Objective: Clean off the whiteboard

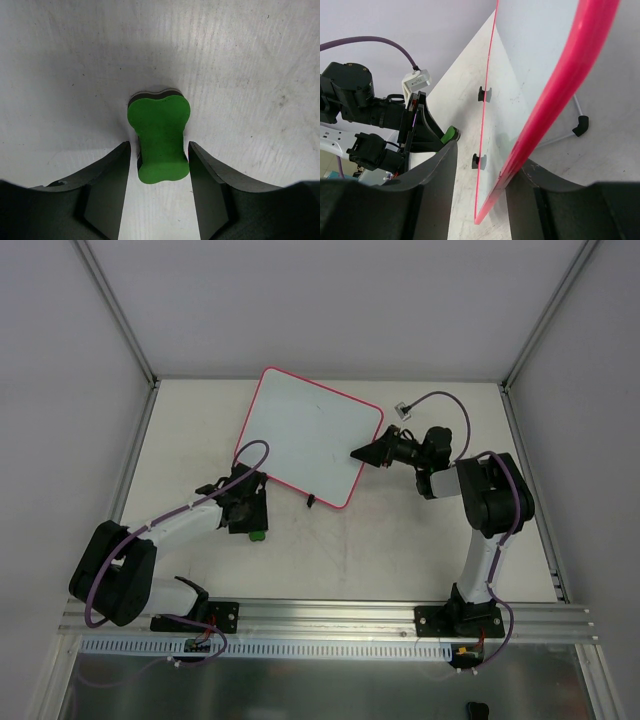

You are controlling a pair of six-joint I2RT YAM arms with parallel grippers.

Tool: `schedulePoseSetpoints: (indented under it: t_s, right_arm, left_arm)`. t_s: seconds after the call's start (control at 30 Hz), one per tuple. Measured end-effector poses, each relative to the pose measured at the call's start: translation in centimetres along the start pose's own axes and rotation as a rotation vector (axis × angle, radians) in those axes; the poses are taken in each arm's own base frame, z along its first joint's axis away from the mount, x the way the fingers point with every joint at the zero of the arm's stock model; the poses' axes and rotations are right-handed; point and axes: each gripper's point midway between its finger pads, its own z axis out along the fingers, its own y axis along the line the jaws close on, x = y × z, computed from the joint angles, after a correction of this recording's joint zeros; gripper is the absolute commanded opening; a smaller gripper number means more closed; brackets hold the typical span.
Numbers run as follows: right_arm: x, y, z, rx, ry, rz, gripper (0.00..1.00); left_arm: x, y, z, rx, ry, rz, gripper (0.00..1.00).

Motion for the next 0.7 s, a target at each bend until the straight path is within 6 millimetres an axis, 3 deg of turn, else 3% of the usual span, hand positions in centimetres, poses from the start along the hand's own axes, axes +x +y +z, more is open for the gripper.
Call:
schedulePoseSetpoints:
  t_s: [0.13,0.47,0.7]
  right_arm:
    - [-0.5,0.0,0.2,-0.001,-0.01,0.0,0.37]
    - [-1.3,-0.6,0.8,-0.007,-0.02,0.014,0.38]
    - [-1.4,-1.1,0.9,-0.001,-0.024,0.034,0.21]
  left_arm:
    - [0.1,-0.1,0.0,0.002,0.001,0.004,0.49]
    - [0.1,-0.1,0.0,0.002,0.001,0.005,0.48]
    - [0.0,-0.2,-0.1,0.005,-0.004,0.004,0.46]
